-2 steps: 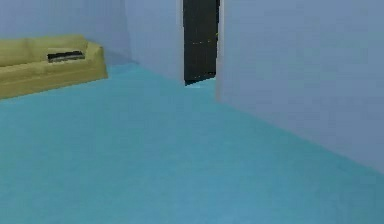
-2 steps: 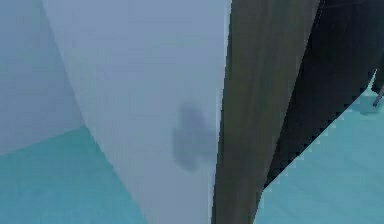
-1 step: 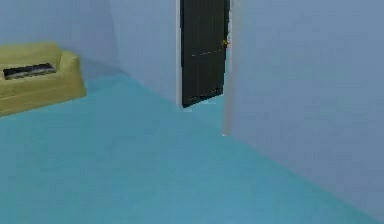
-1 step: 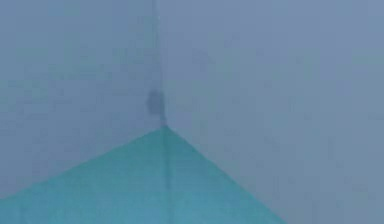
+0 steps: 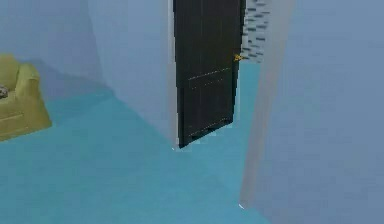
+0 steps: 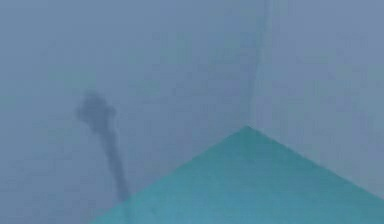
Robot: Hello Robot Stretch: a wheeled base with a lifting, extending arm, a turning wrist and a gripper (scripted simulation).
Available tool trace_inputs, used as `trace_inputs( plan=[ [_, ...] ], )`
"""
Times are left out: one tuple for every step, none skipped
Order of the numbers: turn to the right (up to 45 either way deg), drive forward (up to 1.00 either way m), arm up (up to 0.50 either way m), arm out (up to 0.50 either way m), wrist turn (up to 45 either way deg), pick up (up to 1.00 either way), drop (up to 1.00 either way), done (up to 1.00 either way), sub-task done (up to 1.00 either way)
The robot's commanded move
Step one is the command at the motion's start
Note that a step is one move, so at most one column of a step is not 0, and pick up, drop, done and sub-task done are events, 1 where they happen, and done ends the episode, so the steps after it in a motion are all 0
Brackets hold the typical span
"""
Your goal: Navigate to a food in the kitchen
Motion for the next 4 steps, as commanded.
trace_inputs(
  plan=[
    [0.0,1.0,0.0,0.0,0.0,0.0,0.0,0.0,0.0],
    [0.0,0.55,0.0,0.0,0.0,0.0,0.0,0.0,0.0],
    [45.0,0.0,0.0,0.0,0.0,0.0,0.0,0.0,0.0],
    [39.0,0.0,0.0,0.0,0.0,0.0,0.0,0.0,0.0]
  ],
)
